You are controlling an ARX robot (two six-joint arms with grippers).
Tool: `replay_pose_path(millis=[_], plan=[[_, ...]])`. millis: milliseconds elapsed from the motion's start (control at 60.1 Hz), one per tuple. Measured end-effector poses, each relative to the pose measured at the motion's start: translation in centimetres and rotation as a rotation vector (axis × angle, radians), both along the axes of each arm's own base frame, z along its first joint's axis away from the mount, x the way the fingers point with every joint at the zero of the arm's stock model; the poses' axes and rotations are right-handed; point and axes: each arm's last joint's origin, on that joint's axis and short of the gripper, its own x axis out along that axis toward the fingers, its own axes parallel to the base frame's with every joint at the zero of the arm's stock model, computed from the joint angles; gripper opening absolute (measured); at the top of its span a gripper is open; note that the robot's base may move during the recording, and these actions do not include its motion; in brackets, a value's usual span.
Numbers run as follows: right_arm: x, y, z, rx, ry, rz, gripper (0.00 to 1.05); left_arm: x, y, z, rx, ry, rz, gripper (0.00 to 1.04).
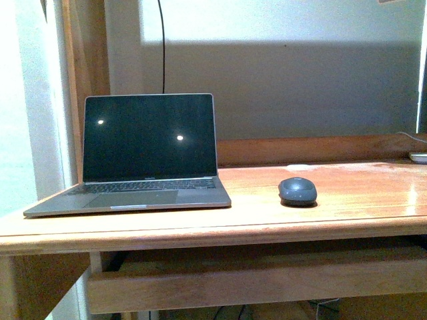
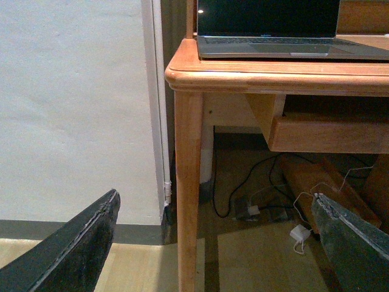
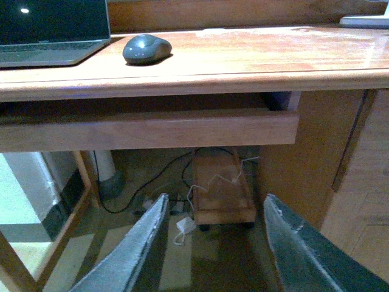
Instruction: Place mouse
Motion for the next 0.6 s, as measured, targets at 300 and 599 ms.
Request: replay_pose_path(millis=[300, 599], plan=[[0.0, -1.2, -0.8, -0.027, -0.009, -0.001, 0.03, 0.0, 0.0, 0.0, 0.000, 0.000, 0.000, 0.97], [-0.1, -1.3, -1.7, -0.027, -0.017, -0.005, 0.03, 0.0, 0.0, 0.0, 0.000, 0.000, 0.000, 0.97]])
